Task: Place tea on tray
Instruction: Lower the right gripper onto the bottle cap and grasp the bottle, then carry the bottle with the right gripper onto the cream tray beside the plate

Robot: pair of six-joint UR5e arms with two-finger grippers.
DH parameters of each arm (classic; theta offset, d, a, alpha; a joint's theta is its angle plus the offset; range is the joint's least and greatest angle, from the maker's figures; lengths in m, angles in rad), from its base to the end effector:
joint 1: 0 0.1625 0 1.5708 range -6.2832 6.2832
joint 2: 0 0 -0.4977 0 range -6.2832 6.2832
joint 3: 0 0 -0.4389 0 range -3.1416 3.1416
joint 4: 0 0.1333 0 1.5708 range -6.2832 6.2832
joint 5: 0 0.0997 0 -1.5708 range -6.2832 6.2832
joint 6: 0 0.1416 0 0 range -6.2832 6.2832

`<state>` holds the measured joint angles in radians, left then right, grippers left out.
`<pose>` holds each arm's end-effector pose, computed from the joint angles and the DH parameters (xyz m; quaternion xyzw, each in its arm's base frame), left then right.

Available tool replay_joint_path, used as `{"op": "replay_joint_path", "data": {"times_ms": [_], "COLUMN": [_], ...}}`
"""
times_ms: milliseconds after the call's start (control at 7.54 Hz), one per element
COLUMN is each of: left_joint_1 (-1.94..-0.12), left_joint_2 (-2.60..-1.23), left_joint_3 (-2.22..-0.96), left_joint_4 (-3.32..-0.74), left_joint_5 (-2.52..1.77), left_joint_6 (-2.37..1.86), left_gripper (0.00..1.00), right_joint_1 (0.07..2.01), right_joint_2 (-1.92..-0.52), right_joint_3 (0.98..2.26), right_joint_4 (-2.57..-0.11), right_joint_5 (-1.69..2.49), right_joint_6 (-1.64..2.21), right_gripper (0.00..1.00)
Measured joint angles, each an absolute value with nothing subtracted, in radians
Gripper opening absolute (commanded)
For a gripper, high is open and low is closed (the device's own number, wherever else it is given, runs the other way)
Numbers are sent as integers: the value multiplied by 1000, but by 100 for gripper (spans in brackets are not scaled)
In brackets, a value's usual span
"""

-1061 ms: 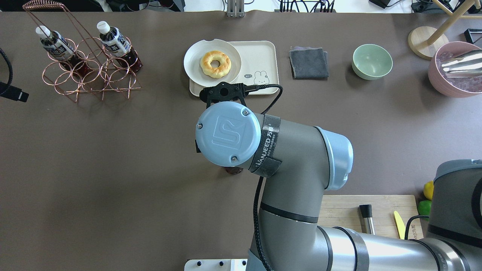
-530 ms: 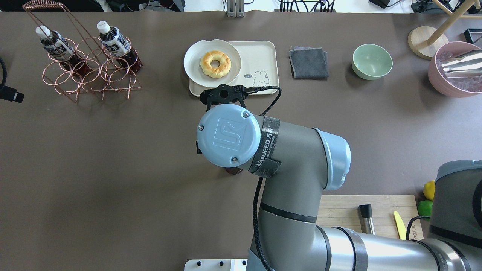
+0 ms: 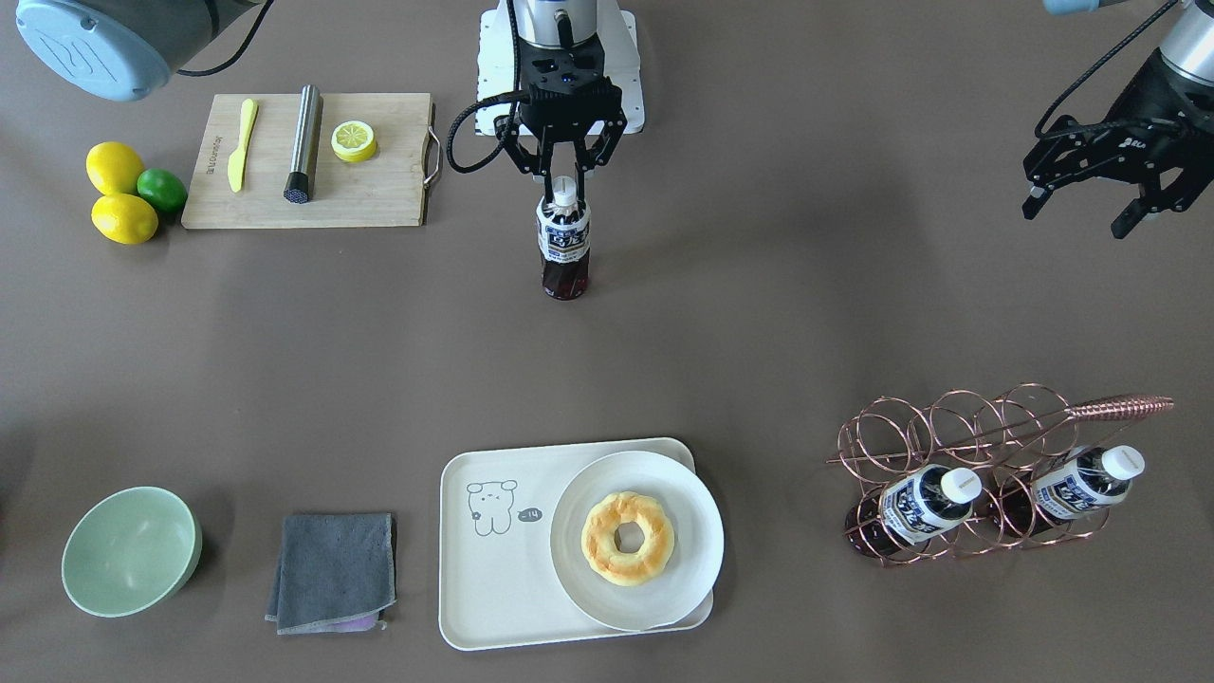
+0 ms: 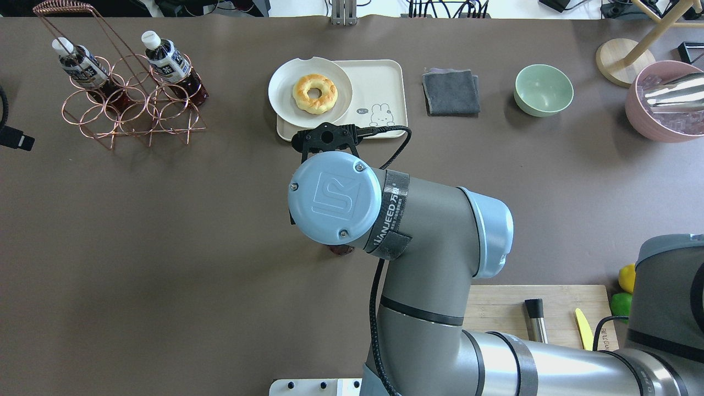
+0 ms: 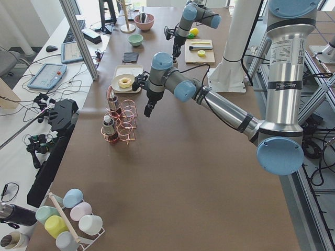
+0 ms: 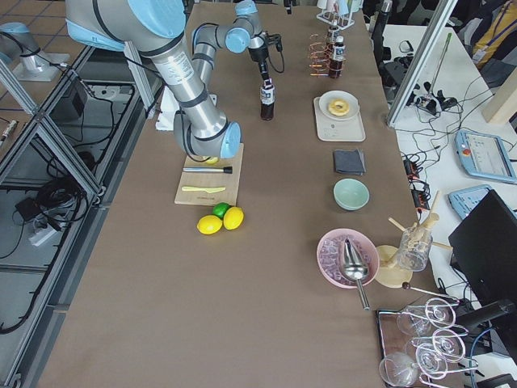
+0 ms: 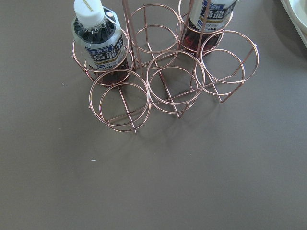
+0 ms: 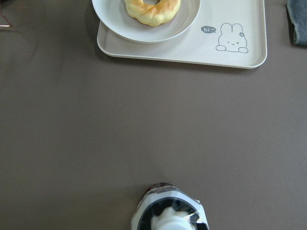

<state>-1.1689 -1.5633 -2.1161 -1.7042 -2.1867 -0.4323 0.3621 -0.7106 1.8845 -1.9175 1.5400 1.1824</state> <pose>0.1572 -0.5016 0.4639 0.1710 0.3888 0.0861 0.9012 -0.6232 -0.3833 0.1048 0.1604 -0.3687 -0.0059 0.9156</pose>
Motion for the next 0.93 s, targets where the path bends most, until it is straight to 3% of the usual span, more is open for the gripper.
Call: {"op": "replay_joint_path", "data": {"times_ms": [928], "left_joint_1": [-1181], "left_joint_2": [-1540], "left_joint_3": [-2132], "left_joint_4": [-1703], "left_joint_5": [-2187], "left_joint_6": [-426], "left_gripper": [97], "right_joint_1": [466], "right_joint_2": [-702], "right_joint_3": [1917], "right_joint_4": [-1928], "right_joint_5": [1618], "right_joint_6": [1168], "right_gripper": [0]}}
